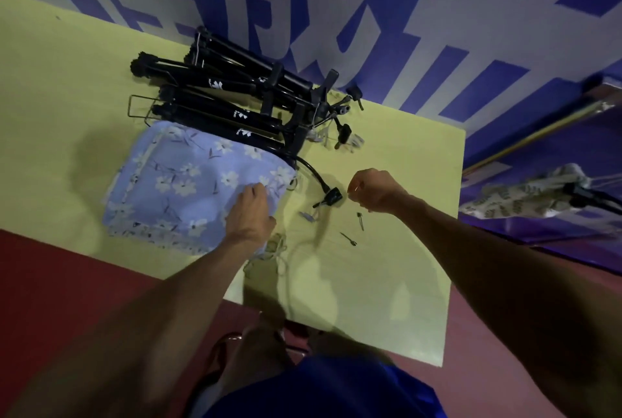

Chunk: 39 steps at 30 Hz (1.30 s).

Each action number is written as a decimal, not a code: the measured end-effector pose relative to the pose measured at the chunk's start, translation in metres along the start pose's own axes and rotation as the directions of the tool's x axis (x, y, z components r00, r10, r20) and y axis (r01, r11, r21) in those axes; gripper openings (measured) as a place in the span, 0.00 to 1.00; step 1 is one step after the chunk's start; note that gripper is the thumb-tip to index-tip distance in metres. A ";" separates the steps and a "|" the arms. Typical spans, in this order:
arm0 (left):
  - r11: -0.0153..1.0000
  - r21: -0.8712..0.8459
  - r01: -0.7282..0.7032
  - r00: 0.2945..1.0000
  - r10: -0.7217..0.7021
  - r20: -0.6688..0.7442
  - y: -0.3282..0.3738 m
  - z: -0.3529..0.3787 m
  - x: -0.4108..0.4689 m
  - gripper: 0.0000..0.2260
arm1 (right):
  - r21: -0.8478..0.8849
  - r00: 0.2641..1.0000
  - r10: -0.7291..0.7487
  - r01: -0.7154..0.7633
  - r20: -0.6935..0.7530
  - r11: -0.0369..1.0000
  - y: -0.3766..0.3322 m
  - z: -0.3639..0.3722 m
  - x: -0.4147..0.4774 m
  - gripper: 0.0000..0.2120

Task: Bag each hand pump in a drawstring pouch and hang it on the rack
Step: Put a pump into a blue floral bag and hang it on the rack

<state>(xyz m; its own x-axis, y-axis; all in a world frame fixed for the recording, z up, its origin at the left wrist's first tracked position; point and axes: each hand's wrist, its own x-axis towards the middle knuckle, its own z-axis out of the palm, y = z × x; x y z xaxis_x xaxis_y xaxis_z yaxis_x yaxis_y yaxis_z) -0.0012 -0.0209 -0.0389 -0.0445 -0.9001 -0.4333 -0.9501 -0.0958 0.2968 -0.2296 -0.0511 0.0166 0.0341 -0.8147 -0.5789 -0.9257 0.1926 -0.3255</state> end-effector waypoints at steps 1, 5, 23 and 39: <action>1.000 -0.018 0.019 1.000 -0.020 -0.023 0.000 0.003 -0.003 0.21 | -0.020 1.000 -0.005 0.005 0.010 1.000 0.007 0.009 0.001 0.11; 0.998 -0.056 0.022 0.992 -0.028 -0.122 0.002 -0.001 -0.007 0.13 | -0.099 0.999 0.002 0.002 0.047 0.995 0.026 0.045 0.004 0.12; 0.664 -0.720 0.201 0.973 -0.219 0.070 -0.007 -0.044 -0.024 0.13 | -0.218 0.994 -0.082 0.095 0.069 0.971 0.030 0.087 -0.003 0.14; 0.511 -0.840 -0.180 0.937 -0.170 -0.304 0.018 -0.176 -0.046 0.13 | 0.326 0.761 -0.618 0.646 -0.200 0.690 -0.161 -0.056 -0.037 0.01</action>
<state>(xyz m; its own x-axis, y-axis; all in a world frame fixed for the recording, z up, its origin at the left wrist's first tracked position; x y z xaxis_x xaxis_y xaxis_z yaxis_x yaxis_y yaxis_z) 0.0385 -0.0564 0.1359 0.2141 -0.9566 -0.1979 -0.2184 -0.2443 0.9448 -0.1028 -0.0830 0.1325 0.5225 -0.8479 -0.0903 -0.4940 -0.2147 -0.8425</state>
